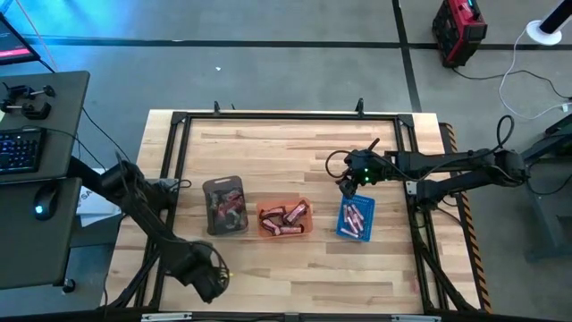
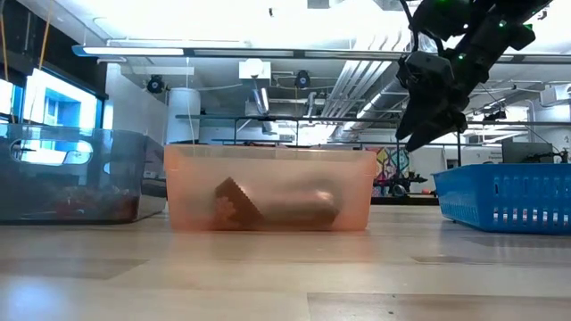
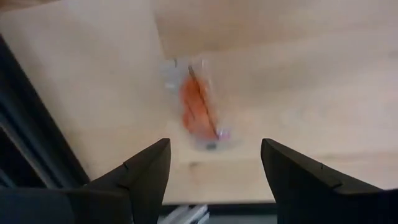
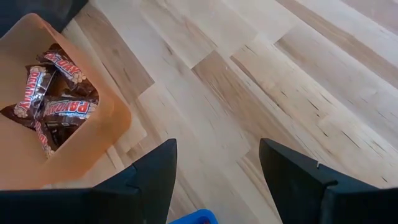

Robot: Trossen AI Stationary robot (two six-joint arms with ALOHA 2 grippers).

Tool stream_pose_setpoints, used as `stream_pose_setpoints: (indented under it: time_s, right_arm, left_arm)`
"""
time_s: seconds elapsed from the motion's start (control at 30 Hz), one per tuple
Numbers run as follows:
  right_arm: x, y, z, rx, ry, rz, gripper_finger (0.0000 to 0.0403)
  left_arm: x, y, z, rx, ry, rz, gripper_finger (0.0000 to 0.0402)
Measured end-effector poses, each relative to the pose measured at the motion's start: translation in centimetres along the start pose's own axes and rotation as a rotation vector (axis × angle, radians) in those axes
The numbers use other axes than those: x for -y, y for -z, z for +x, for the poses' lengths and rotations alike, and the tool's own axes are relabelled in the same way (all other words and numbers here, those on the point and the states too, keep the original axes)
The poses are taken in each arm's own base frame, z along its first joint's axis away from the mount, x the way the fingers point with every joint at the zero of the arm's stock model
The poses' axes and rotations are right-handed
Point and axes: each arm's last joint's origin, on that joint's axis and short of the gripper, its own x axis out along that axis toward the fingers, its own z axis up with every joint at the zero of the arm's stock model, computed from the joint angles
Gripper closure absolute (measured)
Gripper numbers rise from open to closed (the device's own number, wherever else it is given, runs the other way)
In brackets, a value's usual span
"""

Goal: Sort candy by brand, put in halloween buckets
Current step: Put the orange gummy into the black bin

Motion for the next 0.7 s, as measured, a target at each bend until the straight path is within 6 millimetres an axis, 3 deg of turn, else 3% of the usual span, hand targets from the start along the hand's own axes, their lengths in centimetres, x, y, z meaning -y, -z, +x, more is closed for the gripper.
stream_pose_setpoints:
  time_s: [0.27, 0.57, 0.7]
  right_arm:
    - [0.0, 0.0, 0.0, 0.003, -0.002, 0.003, 0.0181]
    - [0.0, 0.0, 0.0, 0.002, -0.002, 0.027, 0.0181]
    - [0.0, 0.0, 0.0, 0.002, -0.003, 0.03, 0.0181]
  left_arm:
    - [-0.4, -1.4, 3.0, -0.013, 0.017, -0.08, 0.0161]
    - [-0.8, -2.1, 4.3, -0.045, 0.051, -0.06, 0.0162]
    - [-0.3, -2.4, 4.1, -0.057, 0.085, -0.01, 0.0194]
